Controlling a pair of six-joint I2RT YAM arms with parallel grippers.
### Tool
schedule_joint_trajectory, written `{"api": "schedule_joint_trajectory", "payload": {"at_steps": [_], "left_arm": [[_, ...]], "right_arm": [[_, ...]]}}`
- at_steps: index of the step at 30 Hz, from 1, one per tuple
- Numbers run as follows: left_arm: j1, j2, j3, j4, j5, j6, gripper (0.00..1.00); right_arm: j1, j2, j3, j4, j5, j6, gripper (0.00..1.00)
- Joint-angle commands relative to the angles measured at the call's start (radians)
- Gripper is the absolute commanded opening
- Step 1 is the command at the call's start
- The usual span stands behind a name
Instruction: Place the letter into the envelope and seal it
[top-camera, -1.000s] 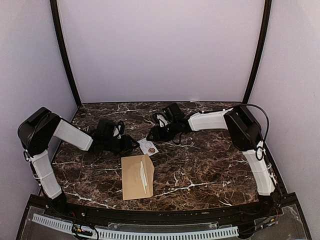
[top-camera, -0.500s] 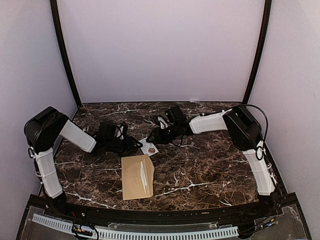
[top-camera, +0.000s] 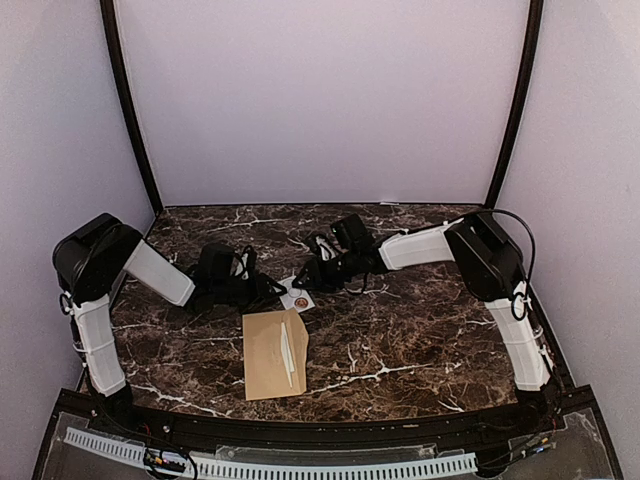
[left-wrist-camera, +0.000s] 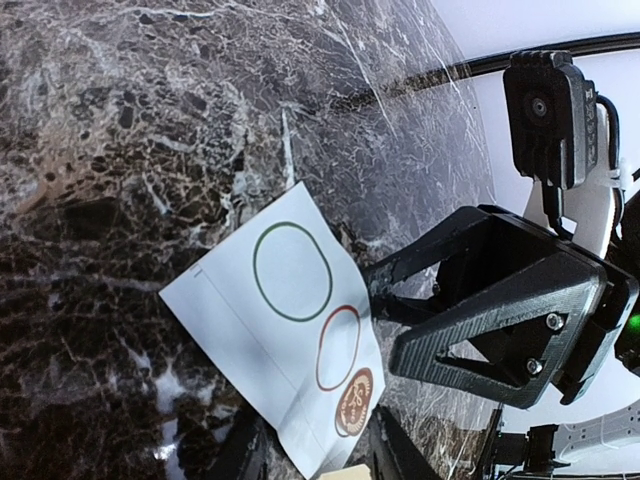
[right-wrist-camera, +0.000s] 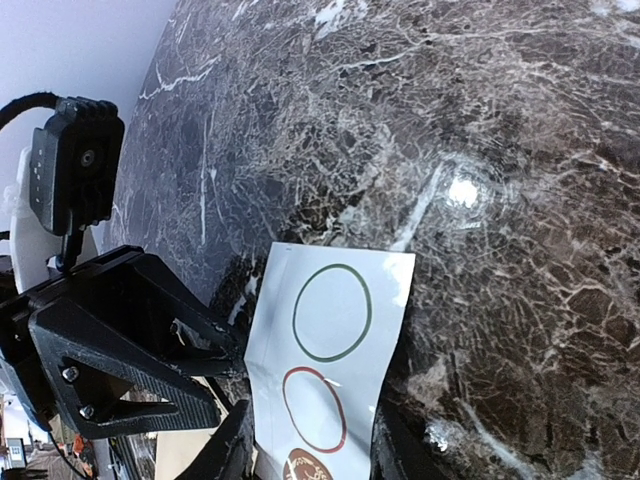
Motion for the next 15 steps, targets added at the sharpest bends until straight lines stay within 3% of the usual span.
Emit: {"api": "schedule_joint_trajectory", "payload": {"at_steps": [1,10,15], "left_arm": [[-0.010,0.013,0.013,0.032,-0.004,-0.018,0.33],[-0.014,0.025,0.028,0.064,-0.022,-0.038,0.21],[-0.014,0.024,0.021,0.077,-0.042,-0.048,0.02]], "right_arm": [[0.007,0.018,-0.023,0.002,-0.020,0.012,0.37],[0.012,0.011,-0.034,0.005,-0.027,0.026,0.36],[0.012,-0.027,-0.072,0.043,-0.005,0.029,0.36]]}}
